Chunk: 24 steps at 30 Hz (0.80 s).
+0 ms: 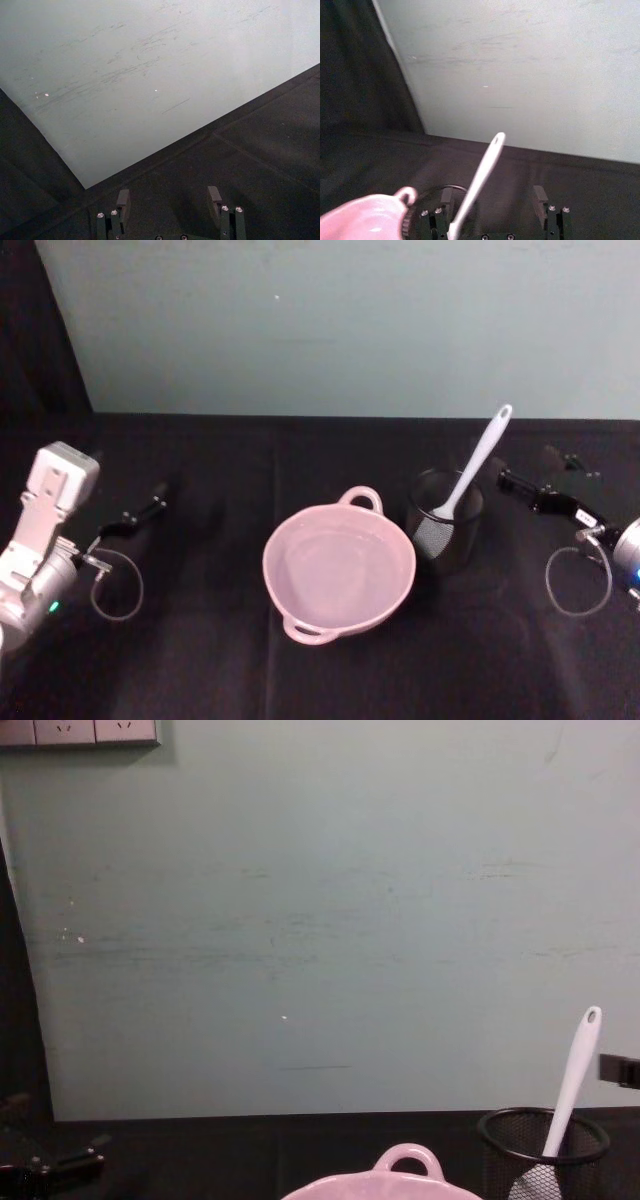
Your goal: Use the one hand to pick up the spoon and stir the clear water in the bowl.
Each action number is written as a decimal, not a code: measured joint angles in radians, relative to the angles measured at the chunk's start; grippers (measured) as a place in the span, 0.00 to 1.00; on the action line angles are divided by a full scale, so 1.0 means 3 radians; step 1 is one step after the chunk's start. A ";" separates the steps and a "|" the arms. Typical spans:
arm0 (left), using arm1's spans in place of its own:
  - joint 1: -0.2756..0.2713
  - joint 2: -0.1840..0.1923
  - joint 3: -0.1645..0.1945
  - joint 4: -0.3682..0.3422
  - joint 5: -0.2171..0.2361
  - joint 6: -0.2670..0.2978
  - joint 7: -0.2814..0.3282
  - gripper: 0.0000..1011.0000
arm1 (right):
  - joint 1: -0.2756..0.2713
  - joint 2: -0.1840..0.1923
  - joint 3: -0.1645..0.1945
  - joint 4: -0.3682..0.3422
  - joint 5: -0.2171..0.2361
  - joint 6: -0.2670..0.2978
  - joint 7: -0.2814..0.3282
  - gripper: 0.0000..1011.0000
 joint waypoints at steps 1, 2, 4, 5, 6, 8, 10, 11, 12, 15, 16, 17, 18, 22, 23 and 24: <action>0.0000 0.0000 0.0000 0.0000 0.0000 0.0000 0.0000 0.99 | -0.0036 0.0027 0.0009 -0.0062 -0.0111 -0.0014 -0.0103 0.99; 0.0000 0.0000 0.0000 0.0000 0.0000 0.0000 0.0000 0.99 | -0.0053 0.0040 0.0010 -0.0091 -0.0175 -0.0021 -0.0166 0.99; 0.0000 0.0000 0.0000 0.0000 0.0000 0.0000 0.0000 0.99 | -0.0075 0.0068 -0.0003 -0.0150 -0.0392 -0.0023 -0.0347 0.99; 0.0000 0.0000 0.0000 0.0000 0.0000 0.0000 0.0000 0.99 | -0.0076 0.0075 -0.0018 -0.0166 -0.0469 -0.0017 -0.0411 0.99; 0.0000 0.0000 0.0000 0.0000 0.0000 0.0000 0.0000 0.99 | -0.0074 0.0084 -0.0039 -0.0180 -0.0544 -0.0008 -0.0460 0.99; 0.0000 0.0000 0.0000 0.0000 0.0000 0.0000 0.0000 0.99 | -0.0064 0.0094 -0.0087 -0.0197 -0.0717 0.0013 -0.0569 0.99; 0.0000 0.0000 0.0000 0.0000 0.0000 0.0000 0.0000 0.99 | -0.0035 0.0074 -0.0148 -0.0170 -0.0934 -0.0001 -0.0682 0.99; 0.0000 0.0000 0.0000 0.0000 0.0000 0.0000 0.0000 0.99 | -0.0028 0.0061 -0.0160 -0.0150 -0.0973 -0.0018 -0.0697 0.99; 0.0000 0.0000 0.0000 0.0000 0.0000 0.0000 0.0000 0.99 | -0.0022 0.0048 -0.0171 -0.0125 -0.1006 -0.0035 -0.0709 0.99; 0.0000 0.0000 0.0000 0.0000 0.0000 0.0000 0.0000 0.99 | 0.0012 -0.0026 -0.0202 0.0019 -0.1127 -0.0101 -0.0746 0.99; 0.0000 0.0000 0.0000 0.0000 0.0000 0.0000 0.0000 0.99 | 0.0012 -0.0026 -0.0202 0.0019 -0.1127 -0.0101 -0.0746 0.99; 0.0000 0.0000 0.0000 0.0000 0.0000 0.0000 0.0000 0.99 | 0.0024 -0.0051 -0.0208 0.0071 -0.1155 -0.0110 -0.0748 0.99; 0.0000 0.0000 0.0000 0.0000 0.0000 0.0000 0.0000 0.99 | 0.0028 -0.0062 -0.0210 0.0099 -0.1166 -0.0112 -0.0748 0.99; 0.0000 0.0000 0.0000 0.0000 0.0000 0.0000 0.0000 0.99 | 0.0045 -0.0110 -0.0212 0.0215 -0.1186 -0.0116 -0.0722 0.99; 0.0000 0.0000 0.0000 0.0000 0.0000 0.0000 0.0000 0.99 | 0.0051 -0.0127 -0.0212 0.0258 -0.1187 -0.0123 -0.0690 0.99; 0.0000 0.0000 0.0000 0.0000 0.0000 0.0000 0.0000 0.99 | 0.0053 -0.0136 -0.0211 0.0277 -0.1185 -0.0134 -0.0671 0.99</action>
